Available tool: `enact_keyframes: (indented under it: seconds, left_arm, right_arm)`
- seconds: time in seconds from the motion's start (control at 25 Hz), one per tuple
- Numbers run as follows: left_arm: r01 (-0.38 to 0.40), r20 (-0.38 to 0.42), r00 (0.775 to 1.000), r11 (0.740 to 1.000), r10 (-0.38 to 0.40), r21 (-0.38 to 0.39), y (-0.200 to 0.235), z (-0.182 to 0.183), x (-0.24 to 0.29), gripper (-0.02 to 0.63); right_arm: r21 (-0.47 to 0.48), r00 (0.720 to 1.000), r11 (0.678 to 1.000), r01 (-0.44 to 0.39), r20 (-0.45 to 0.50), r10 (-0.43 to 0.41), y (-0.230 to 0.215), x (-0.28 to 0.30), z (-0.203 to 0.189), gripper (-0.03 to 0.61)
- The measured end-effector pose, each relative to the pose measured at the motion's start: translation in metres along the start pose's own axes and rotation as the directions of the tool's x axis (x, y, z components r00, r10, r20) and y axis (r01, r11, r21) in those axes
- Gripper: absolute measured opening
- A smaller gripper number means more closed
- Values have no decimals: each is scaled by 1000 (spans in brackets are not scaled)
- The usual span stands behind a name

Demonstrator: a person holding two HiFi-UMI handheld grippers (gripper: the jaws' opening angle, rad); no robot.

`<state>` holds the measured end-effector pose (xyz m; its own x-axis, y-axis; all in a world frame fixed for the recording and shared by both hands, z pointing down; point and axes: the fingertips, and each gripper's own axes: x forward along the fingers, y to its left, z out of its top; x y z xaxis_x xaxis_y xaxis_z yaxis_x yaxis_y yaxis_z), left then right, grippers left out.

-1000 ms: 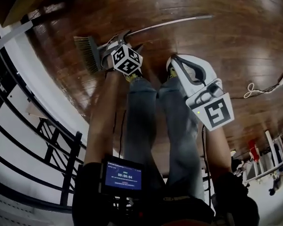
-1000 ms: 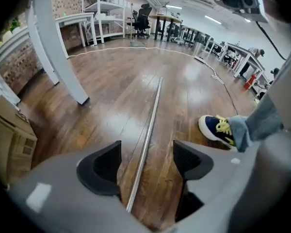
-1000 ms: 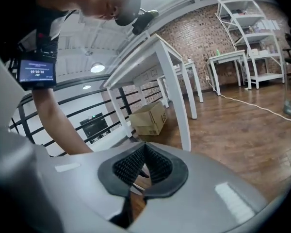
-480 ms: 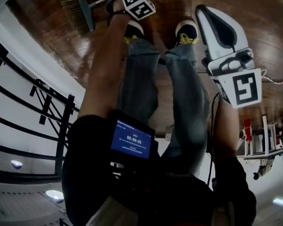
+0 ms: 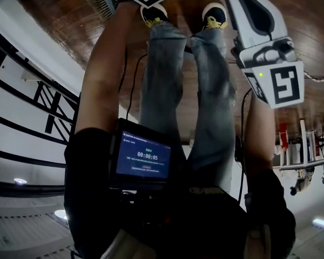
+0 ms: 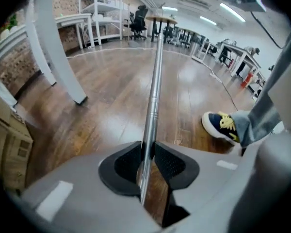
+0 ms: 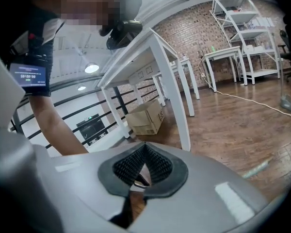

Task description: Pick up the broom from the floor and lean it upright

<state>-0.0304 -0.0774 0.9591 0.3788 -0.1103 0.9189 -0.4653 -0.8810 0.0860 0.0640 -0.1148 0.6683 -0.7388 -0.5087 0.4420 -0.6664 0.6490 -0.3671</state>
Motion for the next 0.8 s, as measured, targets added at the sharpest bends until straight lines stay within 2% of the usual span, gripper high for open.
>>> enact_keyframes:
  seconds: [0.08,0.2,0.28,0.36,0.48,0.52,0.68,0.76,0.8]
  left_arm:
    - [-7,107,994,999,11,-37,-2,13,7,103]
    - [-6,246,969,993,35,-119,-7,25,0,97]
    - [-19,302,950,982,77,-189,2,31,-55,97]
    - [-55,345,928,967,142,-248,25,44,-139,94]
    - [-119,414,877,946,242,-302,63,69,-239,94]
    - [-127,428,866,941,260,-314,67,72,-258,94]
    - [-116,442,851,923,283,-367,44,60,-296,94]
    - [-123,466,828,913,311,-390,53,67,-305,94]
    - [-130,477,816,908,326,-398,59,71,-312,95]
  right_arm:
    - [-12,1000,1000,3,-1,-3,-13,-1,-17,2]
    - [-2,1000,1000,1,-11,-1,-21,-2,-33,2]
    - [9,1000,1000,-6,-7,6,2,-7,0,2]
    - [-6,1000,1000,-14,10,14,38,-14,65,2]
    - [-49,999,999,-20,48,22,75,-14,152,2]
    - [-44,998,999,-19,55,21,84,-11,165,2]
    - [48,997,998,-48,65,45,111,3,179,2]
    - [43,994,997,-56,91,52,111,15,192,8]
    - [31,993,998,-60,100,57,113,20,200,86]
